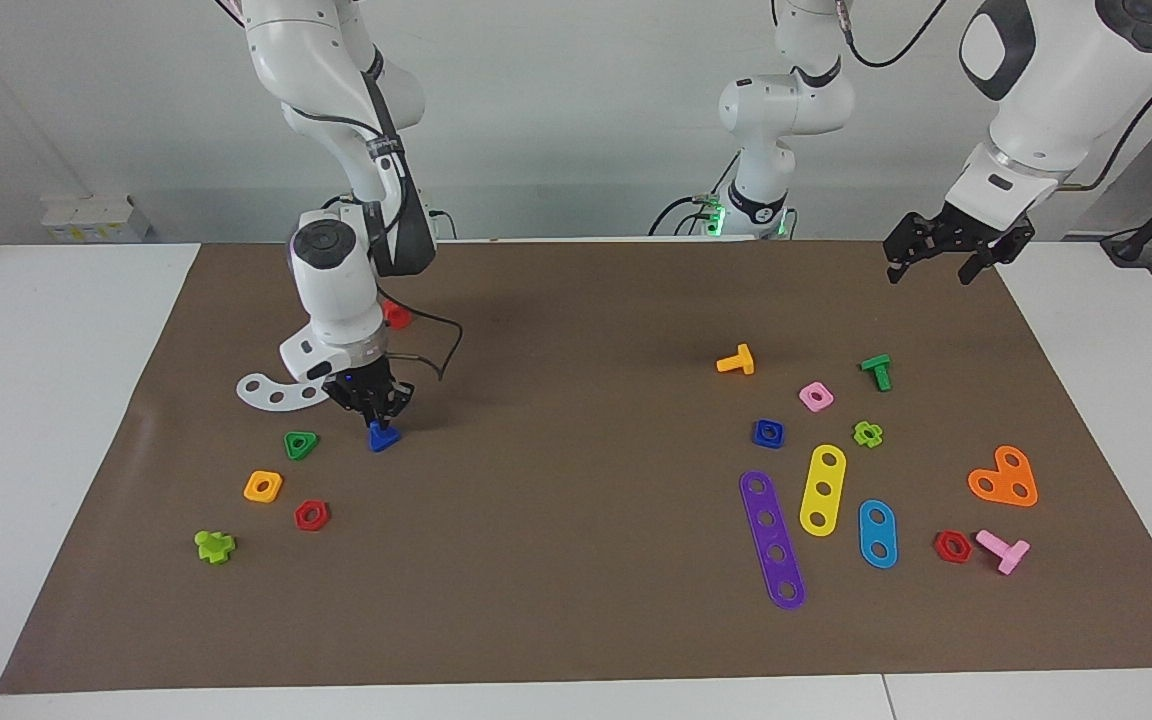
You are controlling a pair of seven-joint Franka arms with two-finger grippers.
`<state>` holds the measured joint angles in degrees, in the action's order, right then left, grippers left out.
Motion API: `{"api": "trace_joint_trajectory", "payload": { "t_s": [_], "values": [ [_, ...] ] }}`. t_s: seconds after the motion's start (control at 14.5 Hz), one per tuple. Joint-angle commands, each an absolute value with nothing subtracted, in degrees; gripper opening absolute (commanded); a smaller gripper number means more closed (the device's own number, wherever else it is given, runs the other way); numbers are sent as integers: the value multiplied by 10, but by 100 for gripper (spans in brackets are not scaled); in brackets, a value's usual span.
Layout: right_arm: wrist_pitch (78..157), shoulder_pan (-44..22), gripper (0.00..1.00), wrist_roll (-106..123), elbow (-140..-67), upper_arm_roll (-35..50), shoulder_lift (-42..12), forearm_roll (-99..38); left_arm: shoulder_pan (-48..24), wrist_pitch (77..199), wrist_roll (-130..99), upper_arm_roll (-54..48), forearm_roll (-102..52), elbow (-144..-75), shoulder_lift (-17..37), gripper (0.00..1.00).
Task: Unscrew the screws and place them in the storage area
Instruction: 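Carry the blue bolt with the right gripper toward the red ring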
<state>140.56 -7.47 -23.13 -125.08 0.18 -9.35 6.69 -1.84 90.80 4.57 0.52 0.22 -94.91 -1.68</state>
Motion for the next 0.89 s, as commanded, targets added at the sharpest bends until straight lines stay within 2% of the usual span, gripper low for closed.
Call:
{"api": "trace_joint_trajectory", "payload": {
  "t_s": [0.0,0.14,0.21,0.34,0.83],
  "values": [
    [1407,-52,0,-215,-1268,10,-75,78,-16,905,44,10,9,-931,-27,100],
    [1407,-41,90,-207,-1267,11,-71,77,-15,897,45,10,14,-924,-26,100],
    [1407,-40,97,-207,-1264,10,-68,77,-15,896,45,10,14,-920,-27,100],
    [1387,-31,98,-206,-1249,7,-55,76,-15,910,49,10,14,-929,-32,100],
    [1163,-24,98,-137,-1087,5,-32,10,-16,901,47,10,14,-936,-36,100]
  ]
}}
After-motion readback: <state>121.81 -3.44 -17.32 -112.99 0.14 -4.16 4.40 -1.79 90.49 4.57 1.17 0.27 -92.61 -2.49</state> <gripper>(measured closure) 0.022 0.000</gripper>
